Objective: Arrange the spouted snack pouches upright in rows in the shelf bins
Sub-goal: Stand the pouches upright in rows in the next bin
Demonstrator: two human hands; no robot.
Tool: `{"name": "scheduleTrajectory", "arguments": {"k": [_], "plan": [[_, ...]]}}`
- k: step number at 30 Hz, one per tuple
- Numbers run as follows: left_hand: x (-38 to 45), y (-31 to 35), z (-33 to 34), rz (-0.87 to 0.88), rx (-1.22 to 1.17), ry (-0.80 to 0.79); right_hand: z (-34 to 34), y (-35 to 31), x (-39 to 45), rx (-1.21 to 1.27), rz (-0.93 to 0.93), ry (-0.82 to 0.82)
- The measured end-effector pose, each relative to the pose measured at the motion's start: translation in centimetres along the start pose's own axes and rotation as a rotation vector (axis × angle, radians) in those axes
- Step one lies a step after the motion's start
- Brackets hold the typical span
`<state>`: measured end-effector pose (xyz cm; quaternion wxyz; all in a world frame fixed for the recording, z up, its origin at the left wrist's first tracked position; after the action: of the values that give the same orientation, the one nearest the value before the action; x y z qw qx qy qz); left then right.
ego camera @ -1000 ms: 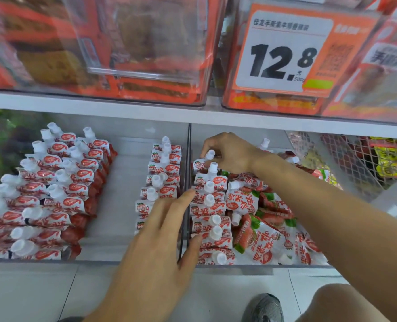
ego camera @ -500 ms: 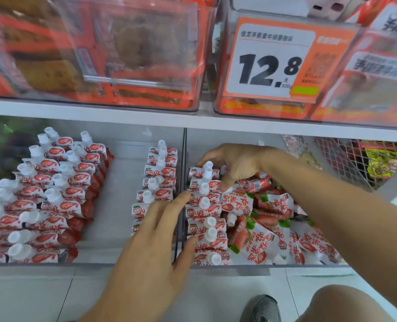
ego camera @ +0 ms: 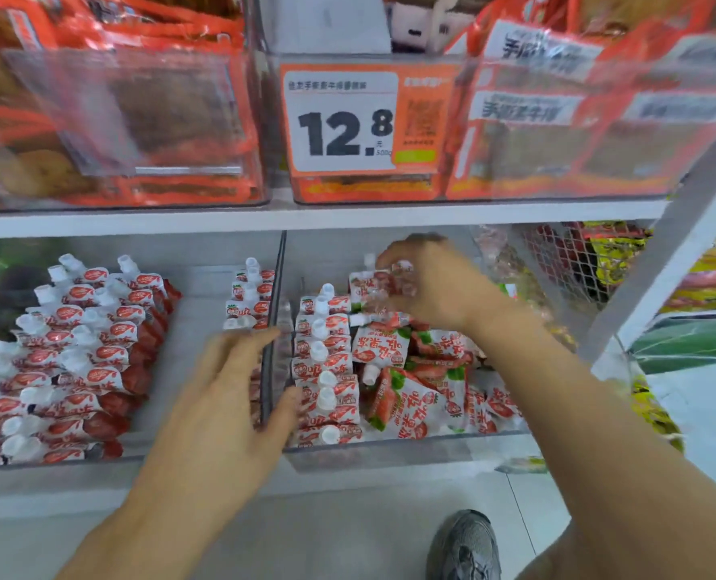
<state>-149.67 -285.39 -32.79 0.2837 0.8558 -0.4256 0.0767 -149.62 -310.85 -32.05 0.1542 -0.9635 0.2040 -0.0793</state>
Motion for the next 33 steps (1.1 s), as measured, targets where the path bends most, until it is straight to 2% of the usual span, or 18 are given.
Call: {"name": "scheduleTrajectory", "arguments": {"k": [3,6,8,12,18,24,26,30,33], "plan": [[2.0,3.4,-0.7,0.146,0.036,0.104,1.9,2.8,-1.8,-0.113,0.083,-0.063],[5.3,4.9,1.7,0.135,-0.124,-0.075,2.3,3.7,-1.8,-0.062,0.055,0.036],[8.0,4.3,4.1,0.088,-0.144,-0.193,1.8,4.1,-1.8,0.016,0.024,0.110],[13.5,3.3,7.8,0.131,-0.036,-0.276,0.2,5.3,-2.6,0.198,-0.010,0.208],[15.5,2.5,13.5,0.161,0.119,-0.616,-1.7,8.1,-3.6,0.393,-0.009,0.262],[15.0,3.5,13.2,0.261,0.095,-0.605,-1.4,7.2,-3.5,0.417,-0.025,0.327],[14.5,3.7,12.9,0.295,0.074,-0.543,-1.0,6.1,-3.2,0.439,-0.015,0.314],[14.8,3.3,11.2,0.265,-0.044,-0.388,-0.6,4.7,-3.4,0.621,0.062,0.332],[15.7,2.2,8.8,0.259,-0.060,-0.282,0.0,6.2,-4.0,0.894,0.236,0.355]]}}
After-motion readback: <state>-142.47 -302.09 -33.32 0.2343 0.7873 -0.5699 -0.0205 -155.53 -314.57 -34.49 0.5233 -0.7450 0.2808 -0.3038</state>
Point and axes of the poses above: each hand's wrist, its own x-axis towards the middle knuckle, its own z-axis out of the palm, y = z × x, the point moved 6 cm from there along x, towards the middle knuckle, and after that the axes turned 13 degrees about z, right-handed, at the moved point
